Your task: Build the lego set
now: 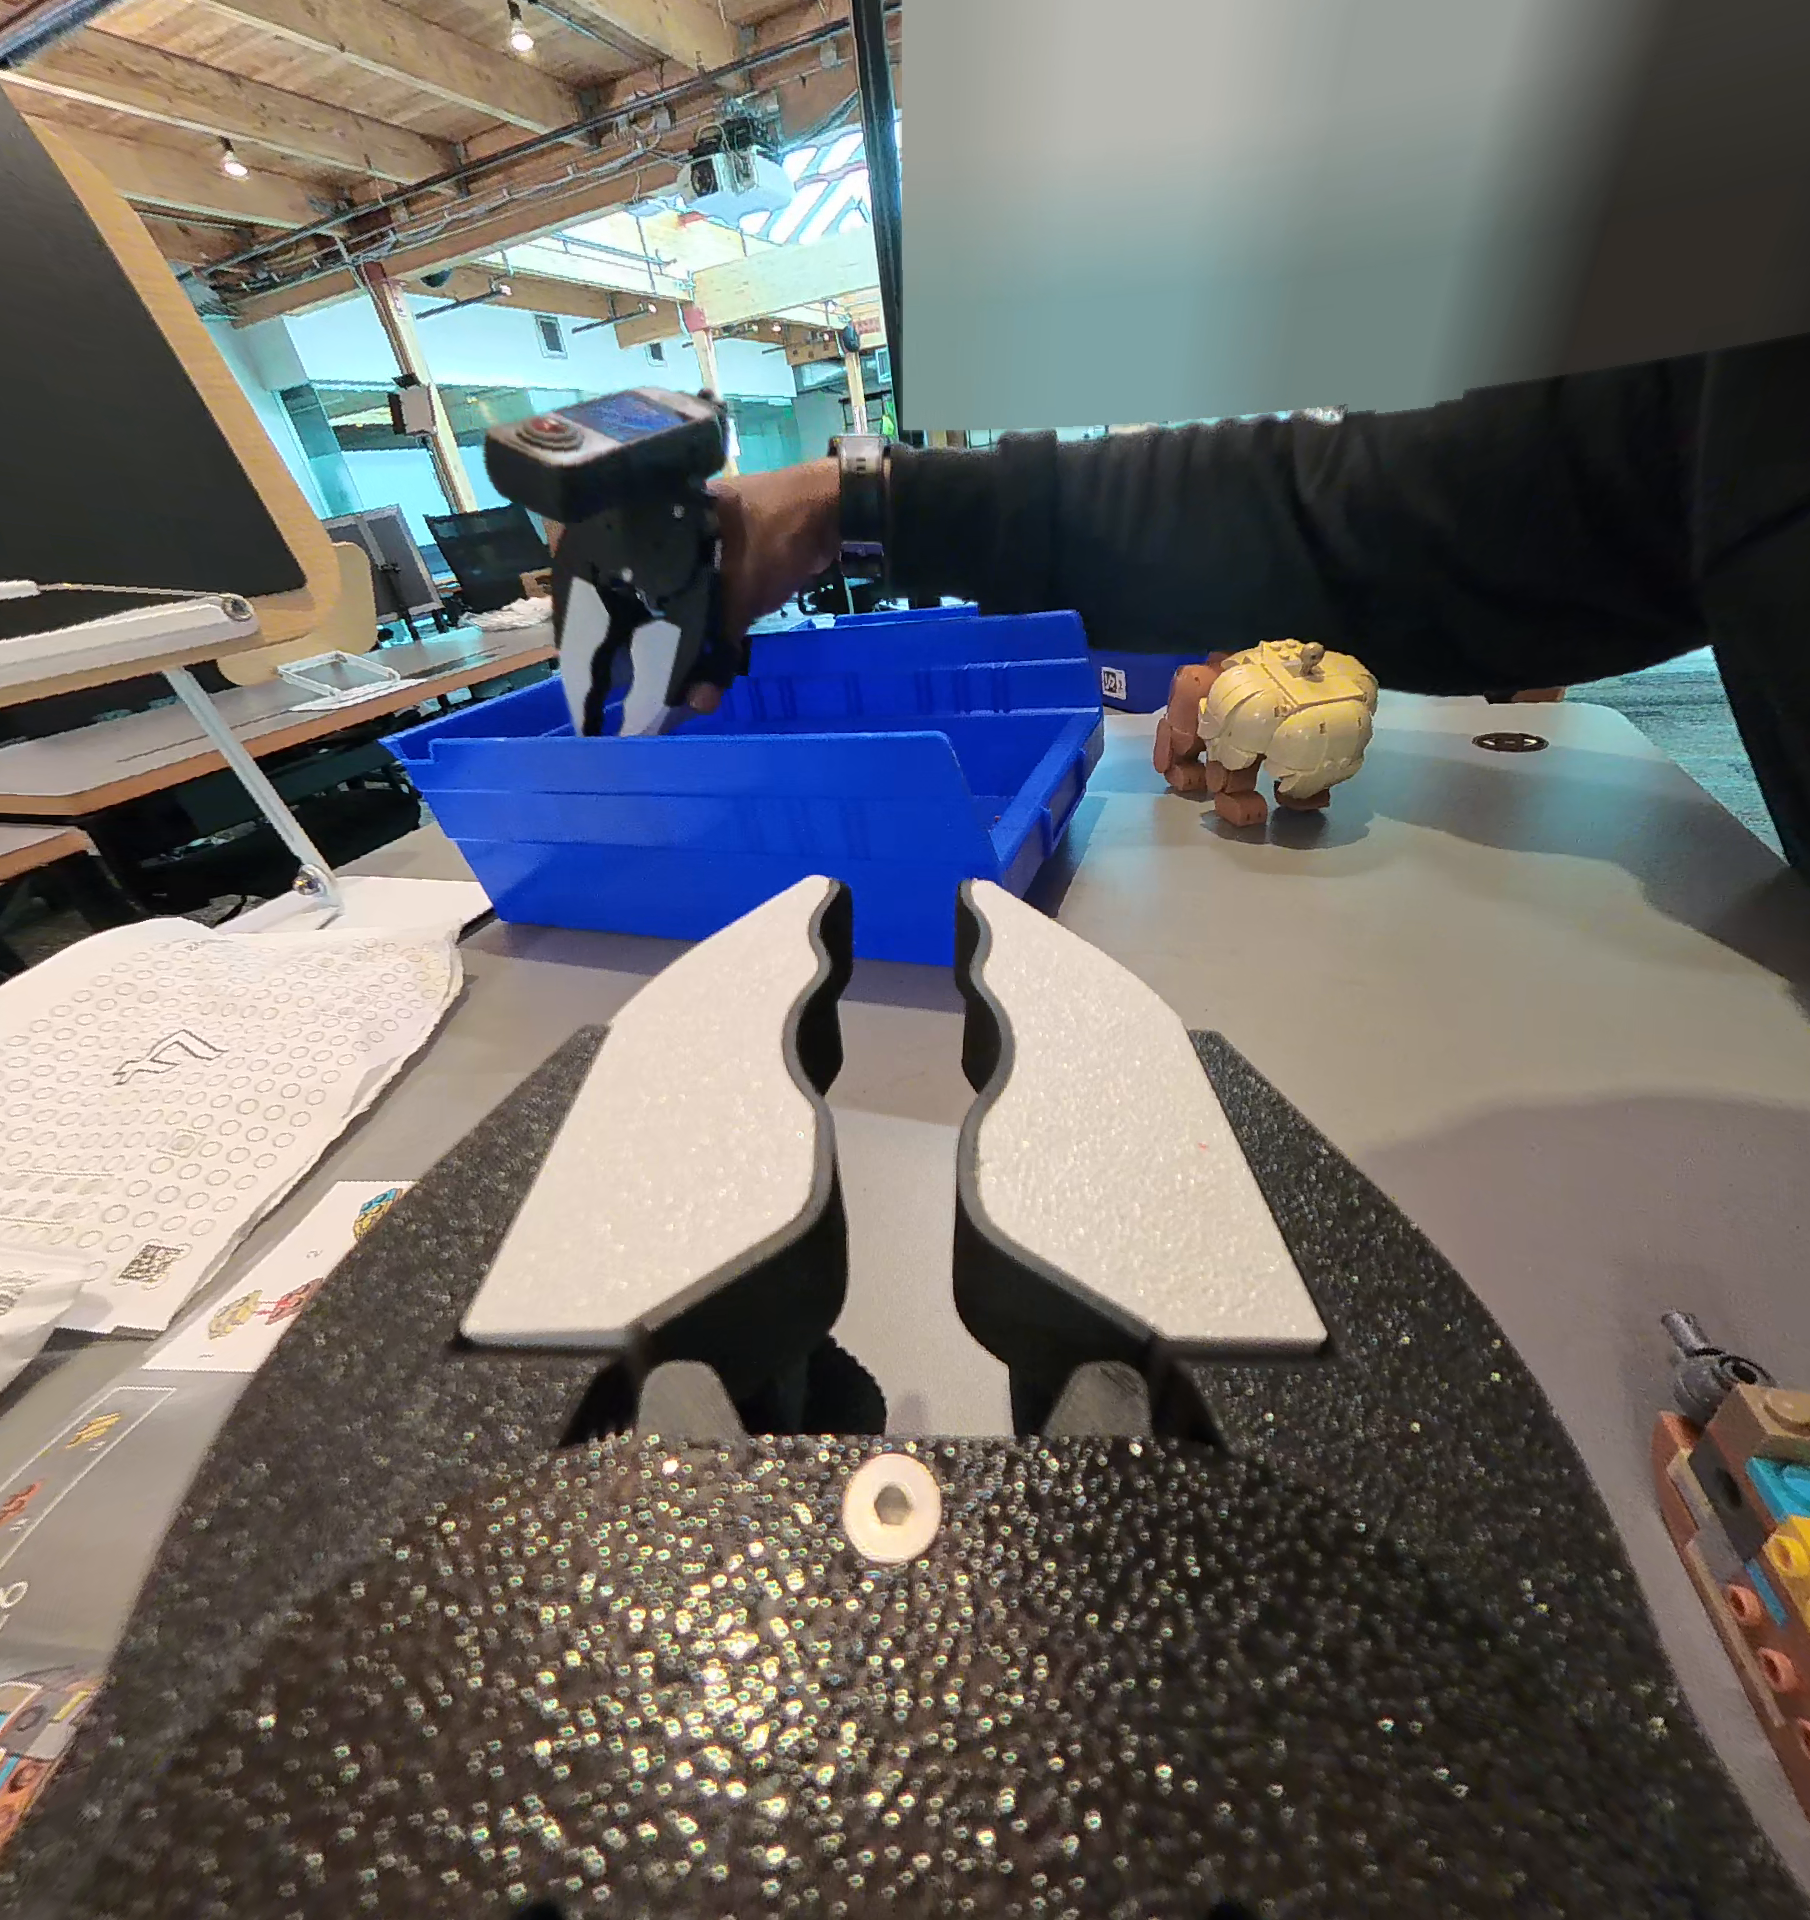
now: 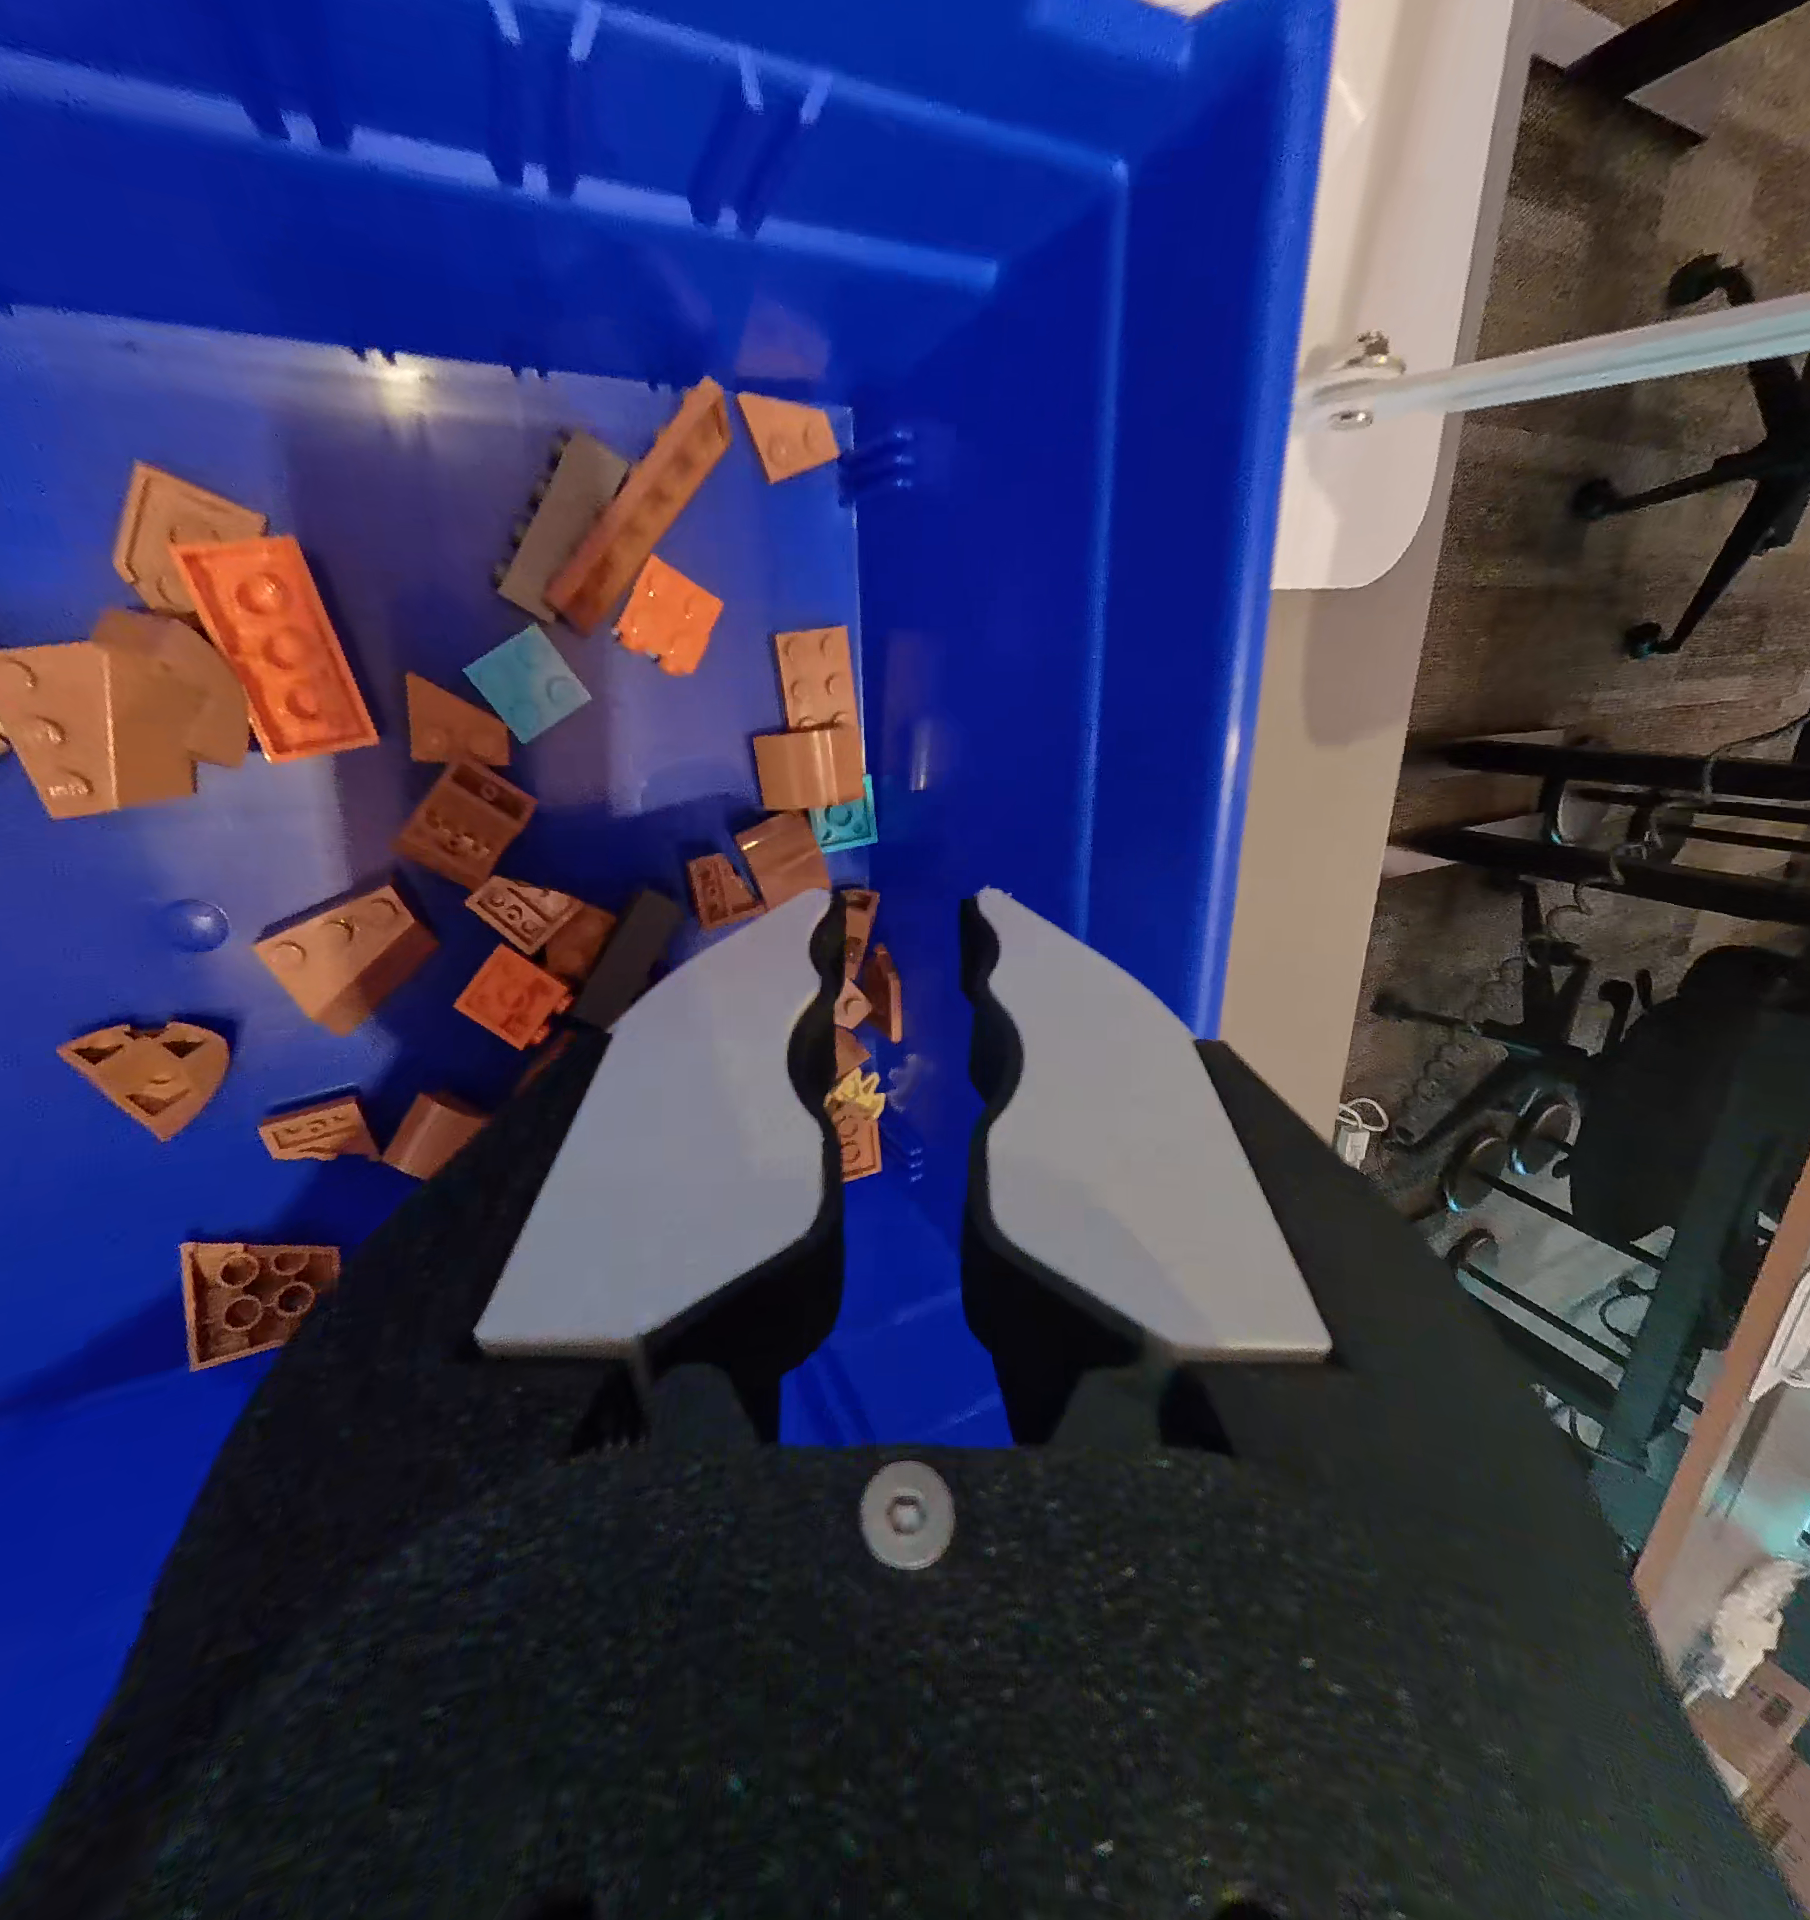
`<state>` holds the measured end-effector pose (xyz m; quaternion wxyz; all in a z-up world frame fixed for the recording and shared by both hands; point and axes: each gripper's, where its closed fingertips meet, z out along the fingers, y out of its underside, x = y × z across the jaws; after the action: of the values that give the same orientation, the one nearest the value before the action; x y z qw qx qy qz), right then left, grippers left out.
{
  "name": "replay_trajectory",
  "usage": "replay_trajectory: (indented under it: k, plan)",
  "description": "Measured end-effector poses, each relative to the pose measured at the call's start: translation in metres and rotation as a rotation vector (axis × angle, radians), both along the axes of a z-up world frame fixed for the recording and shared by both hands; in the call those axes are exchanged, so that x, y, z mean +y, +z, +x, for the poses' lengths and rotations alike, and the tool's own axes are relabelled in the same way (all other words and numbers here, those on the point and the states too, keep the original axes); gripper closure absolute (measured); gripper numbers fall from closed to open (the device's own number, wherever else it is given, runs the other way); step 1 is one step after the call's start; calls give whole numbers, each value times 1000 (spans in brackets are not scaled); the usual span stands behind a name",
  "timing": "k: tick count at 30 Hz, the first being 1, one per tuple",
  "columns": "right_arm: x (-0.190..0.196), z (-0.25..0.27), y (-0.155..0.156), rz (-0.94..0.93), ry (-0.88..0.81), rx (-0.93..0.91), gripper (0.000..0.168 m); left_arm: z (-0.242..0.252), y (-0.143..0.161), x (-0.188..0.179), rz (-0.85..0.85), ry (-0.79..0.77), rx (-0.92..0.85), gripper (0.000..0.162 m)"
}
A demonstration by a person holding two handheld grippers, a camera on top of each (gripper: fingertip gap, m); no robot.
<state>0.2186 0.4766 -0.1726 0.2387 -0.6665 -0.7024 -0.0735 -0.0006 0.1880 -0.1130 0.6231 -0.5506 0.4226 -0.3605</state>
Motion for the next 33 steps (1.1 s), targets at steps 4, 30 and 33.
replay_trajectory:
  k: [4,30,33]
  plan:
    - [1,6,-2,5,-4,-20,147,0,0,0,0,0,2,144]
    - [-3,-16,-48,-30,100,-257,151,0,0,1,1,3,1,145]
    - [-7,-16,-49,-63,97,-257,153,0,0,1,1,4,1,144]
